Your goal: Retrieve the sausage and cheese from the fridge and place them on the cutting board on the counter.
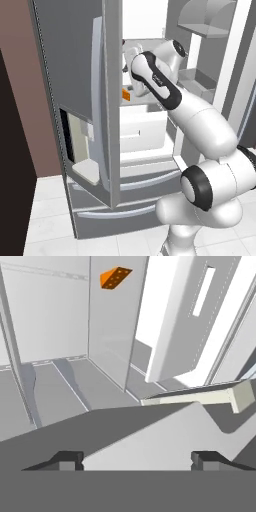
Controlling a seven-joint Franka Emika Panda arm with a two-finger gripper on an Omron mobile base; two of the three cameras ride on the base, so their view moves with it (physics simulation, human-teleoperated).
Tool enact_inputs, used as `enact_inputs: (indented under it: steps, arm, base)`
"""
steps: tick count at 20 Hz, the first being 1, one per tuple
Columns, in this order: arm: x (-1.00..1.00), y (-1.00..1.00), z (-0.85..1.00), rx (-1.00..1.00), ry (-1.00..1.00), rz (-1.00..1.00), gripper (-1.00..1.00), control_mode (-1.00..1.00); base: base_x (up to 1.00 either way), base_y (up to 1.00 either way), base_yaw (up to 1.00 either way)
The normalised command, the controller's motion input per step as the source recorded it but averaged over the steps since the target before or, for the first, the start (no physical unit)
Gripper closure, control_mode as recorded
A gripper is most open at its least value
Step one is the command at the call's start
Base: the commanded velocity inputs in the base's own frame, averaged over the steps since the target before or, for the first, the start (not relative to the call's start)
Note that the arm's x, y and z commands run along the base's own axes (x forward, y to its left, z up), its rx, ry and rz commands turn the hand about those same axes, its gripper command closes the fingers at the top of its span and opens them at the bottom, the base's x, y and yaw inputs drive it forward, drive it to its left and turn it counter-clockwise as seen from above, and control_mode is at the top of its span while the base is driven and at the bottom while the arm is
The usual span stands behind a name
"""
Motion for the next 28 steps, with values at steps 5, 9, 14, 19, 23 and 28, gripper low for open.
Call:
enact_inputs:
  steps: [5, 9, 14, 19, 23, 28]
  arm:
    - [-0.06, 0.46, 0.00, 0.05, 0.00, 0.01, -1.00, -1.00]
    - [-0.17, 0.58, 0.00, 0.03, 0.00, 0.02, -1.00, -1.00]
    - [-0.44, 0.77, 0.00, 0.01, 0.00, 0.02, -1.00, -1.00]
    - [-0.42, 0.85, 0.00, 0.00, 0.00, 0.02, -1.00, -1.00]
    - [-0.50, 0.96, 0.00, 0.00, 0.00, 0.02, -1.00, -1.00]
    - [-0.44, 0.95, 0.00, 0.00, 0.00, 0.01, -1.00, -1.00]
  base:
    - [0.00, 0.00, 0.00]
    - [0.00, 0.00, 0.00]
    - [0.00, 0.00, 0.00]
    - [0.00, 0.00, 0.00]
    - [0.00, 0.00, 0.00]
    - [0.00, 0.00, 0.00]
